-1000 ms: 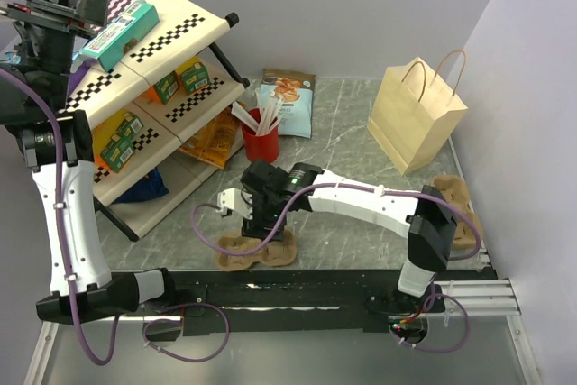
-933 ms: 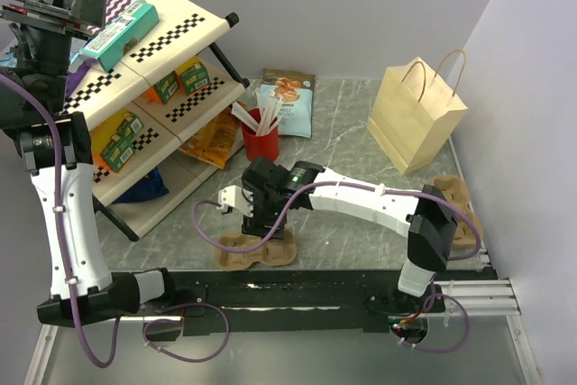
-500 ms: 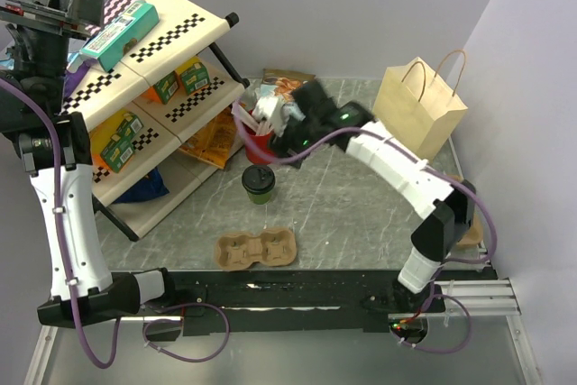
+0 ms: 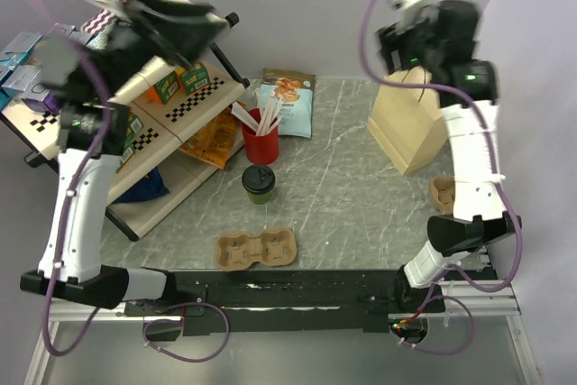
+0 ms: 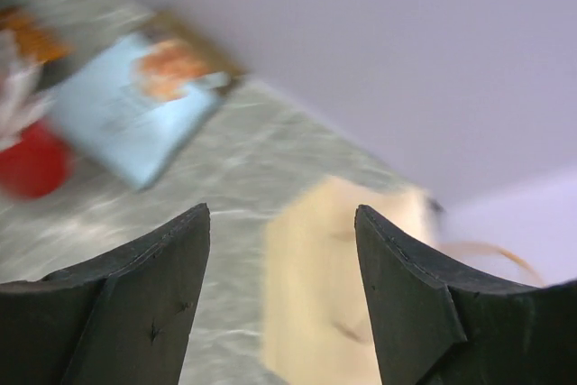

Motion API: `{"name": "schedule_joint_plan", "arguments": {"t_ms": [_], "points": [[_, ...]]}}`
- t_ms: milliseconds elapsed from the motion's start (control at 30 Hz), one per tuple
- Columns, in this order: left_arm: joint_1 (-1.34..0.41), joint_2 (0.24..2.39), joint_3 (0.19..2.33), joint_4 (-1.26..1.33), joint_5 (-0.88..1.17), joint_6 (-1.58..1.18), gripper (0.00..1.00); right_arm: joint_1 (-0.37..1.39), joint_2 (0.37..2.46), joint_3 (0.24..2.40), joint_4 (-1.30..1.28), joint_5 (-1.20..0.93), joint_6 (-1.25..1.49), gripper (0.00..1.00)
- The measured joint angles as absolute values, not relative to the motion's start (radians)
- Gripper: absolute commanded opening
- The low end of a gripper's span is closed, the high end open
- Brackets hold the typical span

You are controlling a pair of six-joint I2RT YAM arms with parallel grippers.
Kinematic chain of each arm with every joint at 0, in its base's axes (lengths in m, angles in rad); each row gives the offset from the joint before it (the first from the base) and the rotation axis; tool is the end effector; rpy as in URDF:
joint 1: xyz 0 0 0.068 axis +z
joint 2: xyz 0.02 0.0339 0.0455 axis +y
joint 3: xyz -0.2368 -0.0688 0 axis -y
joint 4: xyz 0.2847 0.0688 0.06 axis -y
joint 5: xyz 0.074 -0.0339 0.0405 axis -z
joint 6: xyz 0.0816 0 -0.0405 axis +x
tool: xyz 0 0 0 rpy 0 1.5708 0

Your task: Pack the takeout coffee

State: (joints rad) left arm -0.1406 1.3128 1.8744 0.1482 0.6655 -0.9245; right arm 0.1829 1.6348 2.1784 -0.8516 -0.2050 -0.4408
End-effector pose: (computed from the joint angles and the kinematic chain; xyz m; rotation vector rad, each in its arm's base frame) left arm 0.2637 -0.0882 0.6349 0.2786 1.0768 -1.2472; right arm 0.3848 0.0881 0.5018 -0.7065 1.7338 0.0149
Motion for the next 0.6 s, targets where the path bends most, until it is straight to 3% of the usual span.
{"name": "schedule_joint_plan", "arguments": {"t_ms": [133,300,600], "points": [[-0.321,1.35,1.844,-0.131,0.719,-0.55,0.99,0.005,1.635,2.245,-0.847,-0.19,-0.405,0.7],[-0.522,1.364,1.685,-0.421,0.645,-0.152,0.99,-0.176,1.647,2.161,-0.865,-0.203,-0.371,0.69],[-0.569,1.365,1.59,-0.584,0.55,0.075,0.97,-0.295,1.668,2.046,-0.913,-0.198,-0.392,0.71]]}}
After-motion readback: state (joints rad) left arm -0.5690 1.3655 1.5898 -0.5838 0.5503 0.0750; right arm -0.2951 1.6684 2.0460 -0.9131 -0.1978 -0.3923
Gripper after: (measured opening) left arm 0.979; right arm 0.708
